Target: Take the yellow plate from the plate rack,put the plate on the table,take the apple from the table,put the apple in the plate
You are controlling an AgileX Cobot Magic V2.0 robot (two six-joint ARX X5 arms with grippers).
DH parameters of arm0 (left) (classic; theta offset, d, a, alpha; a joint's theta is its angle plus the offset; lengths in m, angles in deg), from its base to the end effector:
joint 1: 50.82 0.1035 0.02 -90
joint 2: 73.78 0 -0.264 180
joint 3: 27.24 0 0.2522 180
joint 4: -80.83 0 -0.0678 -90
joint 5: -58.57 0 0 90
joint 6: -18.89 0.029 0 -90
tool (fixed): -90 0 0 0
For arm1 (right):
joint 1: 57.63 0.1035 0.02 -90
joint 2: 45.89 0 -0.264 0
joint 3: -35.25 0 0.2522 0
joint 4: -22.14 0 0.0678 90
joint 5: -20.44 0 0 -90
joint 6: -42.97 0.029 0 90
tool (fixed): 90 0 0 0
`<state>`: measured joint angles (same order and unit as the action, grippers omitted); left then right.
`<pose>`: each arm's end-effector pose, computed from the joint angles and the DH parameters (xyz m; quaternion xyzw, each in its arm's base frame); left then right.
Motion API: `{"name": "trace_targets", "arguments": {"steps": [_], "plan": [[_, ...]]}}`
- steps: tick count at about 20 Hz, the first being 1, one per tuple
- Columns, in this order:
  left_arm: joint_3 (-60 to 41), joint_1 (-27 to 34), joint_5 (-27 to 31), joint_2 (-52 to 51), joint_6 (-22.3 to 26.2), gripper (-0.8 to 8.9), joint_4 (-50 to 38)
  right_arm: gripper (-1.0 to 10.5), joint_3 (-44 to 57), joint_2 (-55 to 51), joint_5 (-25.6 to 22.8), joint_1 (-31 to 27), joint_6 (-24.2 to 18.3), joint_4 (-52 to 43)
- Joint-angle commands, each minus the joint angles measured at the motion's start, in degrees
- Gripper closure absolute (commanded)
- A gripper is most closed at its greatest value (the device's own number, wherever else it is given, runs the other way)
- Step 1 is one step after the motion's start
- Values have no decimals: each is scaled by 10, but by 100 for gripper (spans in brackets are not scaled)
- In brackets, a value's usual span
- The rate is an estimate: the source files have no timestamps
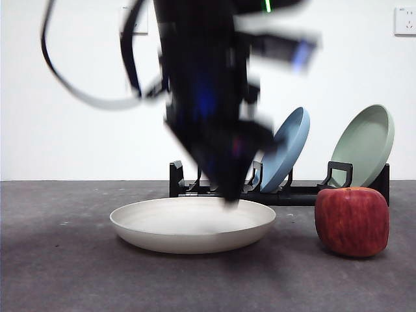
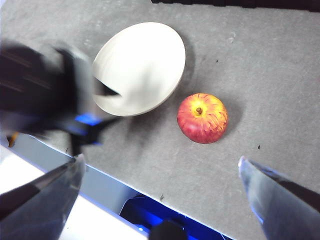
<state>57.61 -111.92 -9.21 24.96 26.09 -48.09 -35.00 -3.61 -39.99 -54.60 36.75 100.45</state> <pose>0.1763 -0.2967 0.2181 0.4062 0.3828 -0.3054 0.7715 0.1059 0.0199 0.3278 0.0504 0.3996 0.2761 0.8727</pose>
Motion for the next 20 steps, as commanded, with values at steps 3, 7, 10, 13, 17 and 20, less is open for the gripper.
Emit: {"name": "trace_targets", "arguments": {"steps": [3,7,10,13,17,20], "plan": [[26,-1,-34,-144,-67,619,18,347,-2,63,0,5,12,-52],[26,0,-35,-294,-85,621,22,347,-2,158,-15,36,14,-100],[26,0,-35,-385,-94,621,29,342,-2,241,-111,95,12,-123],[26,0,-35,-435,-111,621,39,342,-2,309,-150,137,12,-153],[26,0,-34,-460,-120,621,55,339,-2,365,-188,178,13,-189],[26,0,-35,-465,-125,624,67,338,-2,397,-212,194,12,-197]]}}
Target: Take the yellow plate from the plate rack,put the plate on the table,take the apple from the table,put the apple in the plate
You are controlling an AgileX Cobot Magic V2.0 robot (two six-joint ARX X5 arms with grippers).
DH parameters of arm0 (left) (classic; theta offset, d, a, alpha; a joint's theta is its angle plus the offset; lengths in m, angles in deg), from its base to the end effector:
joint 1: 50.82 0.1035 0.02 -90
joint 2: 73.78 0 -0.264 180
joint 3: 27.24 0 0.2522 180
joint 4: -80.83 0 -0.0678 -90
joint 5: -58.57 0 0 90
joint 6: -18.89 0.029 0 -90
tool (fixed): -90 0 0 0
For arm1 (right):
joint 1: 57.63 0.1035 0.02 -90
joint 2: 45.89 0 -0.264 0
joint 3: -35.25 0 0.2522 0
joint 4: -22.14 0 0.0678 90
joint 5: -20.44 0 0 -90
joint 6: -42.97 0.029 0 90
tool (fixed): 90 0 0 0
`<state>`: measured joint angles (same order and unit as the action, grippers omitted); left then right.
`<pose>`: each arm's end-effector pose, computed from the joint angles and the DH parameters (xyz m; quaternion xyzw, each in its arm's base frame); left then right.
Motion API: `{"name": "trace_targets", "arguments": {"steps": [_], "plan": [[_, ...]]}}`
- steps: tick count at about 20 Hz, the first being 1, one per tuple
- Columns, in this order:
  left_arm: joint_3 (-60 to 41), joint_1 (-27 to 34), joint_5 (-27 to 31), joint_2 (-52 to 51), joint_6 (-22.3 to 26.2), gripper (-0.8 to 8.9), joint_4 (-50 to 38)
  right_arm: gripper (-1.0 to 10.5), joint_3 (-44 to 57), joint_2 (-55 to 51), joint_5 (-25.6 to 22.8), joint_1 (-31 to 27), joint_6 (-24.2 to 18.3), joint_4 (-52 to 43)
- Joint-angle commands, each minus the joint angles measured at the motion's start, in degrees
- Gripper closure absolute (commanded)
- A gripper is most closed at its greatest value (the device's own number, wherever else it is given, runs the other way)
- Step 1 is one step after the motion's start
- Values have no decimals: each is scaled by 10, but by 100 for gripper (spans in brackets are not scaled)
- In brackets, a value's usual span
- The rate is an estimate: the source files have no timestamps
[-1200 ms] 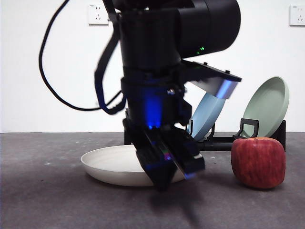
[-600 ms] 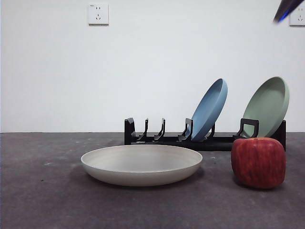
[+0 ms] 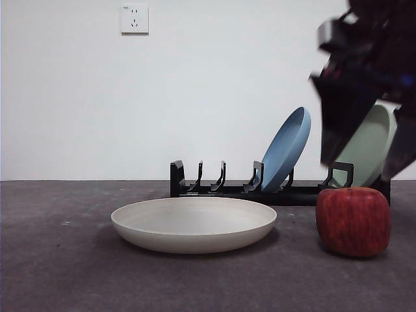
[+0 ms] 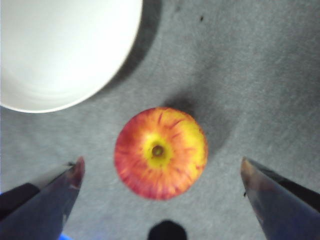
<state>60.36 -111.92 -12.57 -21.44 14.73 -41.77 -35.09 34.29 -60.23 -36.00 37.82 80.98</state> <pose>0.0821 -0.1293 0.4222 0.0901 0.1599 -0.3480 0.9193 0.2386 0.0997 0.2307 -0.0961 0.5504 0.2454 0.7922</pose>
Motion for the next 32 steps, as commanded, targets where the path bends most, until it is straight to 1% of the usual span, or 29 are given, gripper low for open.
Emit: {"name": "trace_targets", "arguments": {"steps": [1,5,8,13,14,16,20,22,23,26,28,32], "plan": [[-2,0,-2,-1,-18,625,8,338,-1,28,-9,12,2,-5],[-2,0,-6,0,-21,625,19,338,-1,58,-14,23,2,-15],[-2,0,-13,1,-23,625,17,339,-1,79,-38,25,2,-19],[-2,0,-13,1,-23,625,16,359,-1,103,-37,26,2,-24],[-2,0,-13,1,-23,625,16,426,-1,104,-37,26,2,-28],[-2,0,-13,1,-23,625,14,602,-1,105,-35,28,2,-27],[-2,0,-13,1,-23,625,14,753,-1,105,-33,28,3,-12],[-2,0,-13,1,-23,625,14,878,-1,105,-33,28,4,-7],[-2,0,-13,1,-23,625,14,972,-1,105,-33,28,3,-5],[-2,0,-13,1,-23,625,15,963,-1,101,-35,28,3,-3],[-2,0,-13,1,-23,625,16,963,-4,80,-35,29,9,-3],[-2,0,-13,1,-22,625,16,963,-50,28,-37,41,21,-3]]}}
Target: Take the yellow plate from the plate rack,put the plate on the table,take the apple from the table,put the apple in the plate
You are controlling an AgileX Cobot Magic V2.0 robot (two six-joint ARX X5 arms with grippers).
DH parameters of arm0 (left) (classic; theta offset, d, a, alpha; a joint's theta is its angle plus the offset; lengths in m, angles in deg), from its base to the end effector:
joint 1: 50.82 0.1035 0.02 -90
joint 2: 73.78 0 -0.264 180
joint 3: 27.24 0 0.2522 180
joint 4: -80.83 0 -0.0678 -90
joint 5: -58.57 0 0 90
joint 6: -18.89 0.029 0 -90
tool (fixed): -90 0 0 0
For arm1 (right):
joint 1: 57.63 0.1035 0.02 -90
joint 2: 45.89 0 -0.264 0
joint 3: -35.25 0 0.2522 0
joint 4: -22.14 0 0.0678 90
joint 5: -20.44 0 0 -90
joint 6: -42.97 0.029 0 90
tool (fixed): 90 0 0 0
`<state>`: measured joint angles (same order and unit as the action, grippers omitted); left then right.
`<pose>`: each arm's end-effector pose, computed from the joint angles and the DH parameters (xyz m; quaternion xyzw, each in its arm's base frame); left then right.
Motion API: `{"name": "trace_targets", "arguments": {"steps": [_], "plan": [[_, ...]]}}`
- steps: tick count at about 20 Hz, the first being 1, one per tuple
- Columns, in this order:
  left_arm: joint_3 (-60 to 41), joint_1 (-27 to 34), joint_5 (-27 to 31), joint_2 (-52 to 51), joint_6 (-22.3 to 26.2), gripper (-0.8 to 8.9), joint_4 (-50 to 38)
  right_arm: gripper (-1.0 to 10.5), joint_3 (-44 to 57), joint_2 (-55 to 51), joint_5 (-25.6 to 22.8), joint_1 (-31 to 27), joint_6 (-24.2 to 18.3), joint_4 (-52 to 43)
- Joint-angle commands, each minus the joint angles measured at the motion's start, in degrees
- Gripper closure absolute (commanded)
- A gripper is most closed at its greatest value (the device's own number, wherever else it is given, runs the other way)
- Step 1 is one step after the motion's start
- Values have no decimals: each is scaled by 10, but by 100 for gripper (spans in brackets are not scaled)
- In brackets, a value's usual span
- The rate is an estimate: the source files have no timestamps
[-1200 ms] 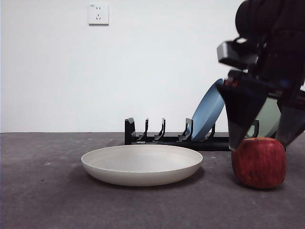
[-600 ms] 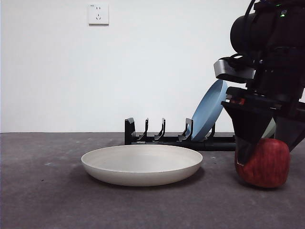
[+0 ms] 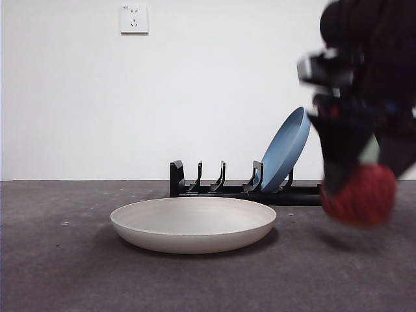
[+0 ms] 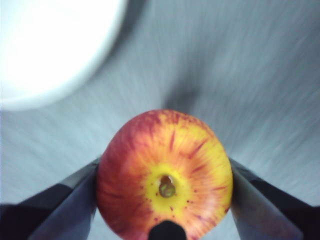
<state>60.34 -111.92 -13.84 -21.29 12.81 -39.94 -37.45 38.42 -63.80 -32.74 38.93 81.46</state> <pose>0.0815 -0.1295 0.4189 0.0842 0.1807 -0.3534 0.9140 0.2459 0.1173 0.2241 -0.1240 0.5642 0.2353 0.7816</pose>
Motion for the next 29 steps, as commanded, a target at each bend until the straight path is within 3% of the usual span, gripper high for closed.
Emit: {"name": "trace_targets", "arguments": {"steps": [1,6,12,18,26,29], "plan": [[-2,0,0,-1,-3,625,-2,963,-49,-15,-1,17,10,-7],[-2,0,-1,0,-3,625,5,963,-132,20,-5,84,10,-54],[-2,0,-2,0,-2,625,7,963,-195,165,-32,139,10,-89],[-2,0,-1,0,-2,625,20,963,-216,262,-52,157,3,-106],[-2,0,-1,0,-2,625,22,962,-216,268,-61,157,-14,-81],[-2,0,-1,0,-2,625,22,862,-216,268,-56,158,-14,-81]]}}
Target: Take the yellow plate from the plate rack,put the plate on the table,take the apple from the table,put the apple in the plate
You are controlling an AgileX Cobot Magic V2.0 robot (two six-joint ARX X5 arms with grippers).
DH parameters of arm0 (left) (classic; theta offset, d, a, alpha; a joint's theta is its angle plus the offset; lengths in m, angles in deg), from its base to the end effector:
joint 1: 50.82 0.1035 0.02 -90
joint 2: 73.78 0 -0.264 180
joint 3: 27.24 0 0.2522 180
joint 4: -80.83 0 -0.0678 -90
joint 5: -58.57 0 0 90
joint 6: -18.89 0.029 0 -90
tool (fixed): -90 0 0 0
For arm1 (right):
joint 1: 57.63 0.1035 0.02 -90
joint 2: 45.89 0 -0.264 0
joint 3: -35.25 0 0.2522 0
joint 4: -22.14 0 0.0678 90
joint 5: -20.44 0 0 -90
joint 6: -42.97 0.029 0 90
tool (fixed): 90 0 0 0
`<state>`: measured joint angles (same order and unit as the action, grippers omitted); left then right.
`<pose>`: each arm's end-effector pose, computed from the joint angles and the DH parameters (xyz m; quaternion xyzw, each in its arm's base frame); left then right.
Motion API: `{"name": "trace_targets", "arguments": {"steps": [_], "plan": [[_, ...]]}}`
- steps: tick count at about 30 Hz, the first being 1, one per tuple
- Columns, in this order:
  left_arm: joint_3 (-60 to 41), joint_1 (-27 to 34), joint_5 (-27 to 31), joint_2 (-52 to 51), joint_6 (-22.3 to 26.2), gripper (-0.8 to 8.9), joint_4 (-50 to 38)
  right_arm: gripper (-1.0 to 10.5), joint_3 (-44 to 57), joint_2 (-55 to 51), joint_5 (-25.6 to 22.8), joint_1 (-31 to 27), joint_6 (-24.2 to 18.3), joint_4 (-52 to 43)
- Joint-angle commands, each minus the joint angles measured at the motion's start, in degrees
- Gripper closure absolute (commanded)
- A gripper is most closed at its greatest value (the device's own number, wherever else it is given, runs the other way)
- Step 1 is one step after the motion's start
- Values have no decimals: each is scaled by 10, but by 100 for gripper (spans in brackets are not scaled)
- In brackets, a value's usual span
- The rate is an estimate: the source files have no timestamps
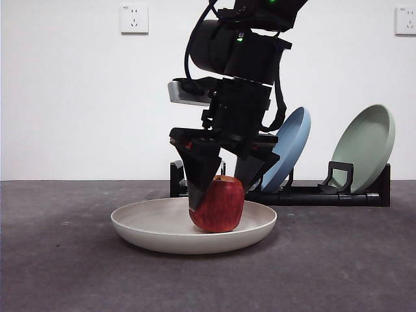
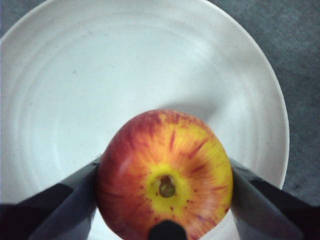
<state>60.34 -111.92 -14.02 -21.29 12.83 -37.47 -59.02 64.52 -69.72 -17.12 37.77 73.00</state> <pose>0.0806 -0.1280 0.4151 0.0977 0.1971 -0.3522 0.9097 0.2982 0.2547 0.1917 -0.2271 0.5040 0.3108 0.7732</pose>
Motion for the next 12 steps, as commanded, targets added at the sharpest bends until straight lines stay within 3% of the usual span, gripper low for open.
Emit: {"name": "trace_targets", "arguments": {"steps": [1,4,5,12], "plan": [[-2,0,1,0,-2,625,-2,767,0,7,3,2,-2,4],[-2,0,0,0,-2,625,-2,438,0,7,2,2,-1,4],[-2,0,1,0,-2,625,-1,379,0,7,2,2,3,4],[-2,0,1,0,-2,625,2,370,-3,6,-2,2,5,3]]}}
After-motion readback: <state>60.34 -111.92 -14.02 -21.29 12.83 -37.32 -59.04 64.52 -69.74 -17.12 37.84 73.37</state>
